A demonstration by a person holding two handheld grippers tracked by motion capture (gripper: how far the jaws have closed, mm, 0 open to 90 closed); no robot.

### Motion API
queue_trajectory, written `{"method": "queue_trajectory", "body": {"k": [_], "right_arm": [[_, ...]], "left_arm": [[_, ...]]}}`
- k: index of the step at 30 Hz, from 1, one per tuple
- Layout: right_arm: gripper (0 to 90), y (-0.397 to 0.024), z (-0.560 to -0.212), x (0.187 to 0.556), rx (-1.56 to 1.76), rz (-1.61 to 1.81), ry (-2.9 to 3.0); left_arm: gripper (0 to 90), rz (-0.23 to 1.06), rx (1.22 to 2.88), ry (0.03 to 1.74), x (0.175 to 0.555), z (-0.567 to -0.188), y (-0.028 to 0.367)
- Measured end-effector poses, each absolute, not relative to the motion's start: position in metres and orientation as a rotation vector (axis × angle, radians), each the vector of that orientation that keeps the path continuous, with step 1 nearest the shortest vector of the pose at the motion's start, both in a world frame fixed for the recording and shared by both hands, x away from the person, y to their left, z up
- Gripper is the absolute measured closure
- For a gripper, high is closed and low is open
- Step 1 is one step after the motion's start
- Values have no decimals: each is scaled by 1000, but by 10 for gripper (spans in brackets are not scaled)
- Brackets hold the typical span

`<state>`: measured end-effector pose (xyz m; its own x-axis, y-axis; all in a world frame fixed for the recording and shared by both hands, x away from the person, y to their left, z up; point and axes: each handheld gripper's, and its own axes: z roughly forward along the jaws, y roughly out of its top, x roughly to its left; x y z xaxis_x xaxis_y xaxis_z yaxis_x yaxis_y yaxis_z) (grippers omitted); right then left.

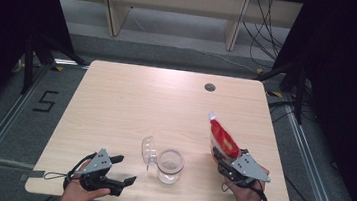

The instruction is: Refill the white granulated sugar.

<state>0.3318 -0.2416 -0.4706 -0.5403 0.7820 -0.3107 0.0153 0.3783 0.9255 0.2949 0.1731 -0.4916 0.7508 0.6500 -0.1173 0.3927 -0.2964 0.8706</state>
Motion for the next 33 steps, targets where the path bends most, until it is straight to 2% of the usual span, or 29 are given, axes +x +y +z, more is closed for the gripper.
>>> {"method": "queue_trajectory", "body": {"k": [18,33], "right_arm": [[491,-223,-446,306,353,980,1947],[493,-210,-441,297,149,780,1958]], "left_arm": [[170,315,1932,792,296,-492,173],[170,312,1932,800,296,-492,173]]}}
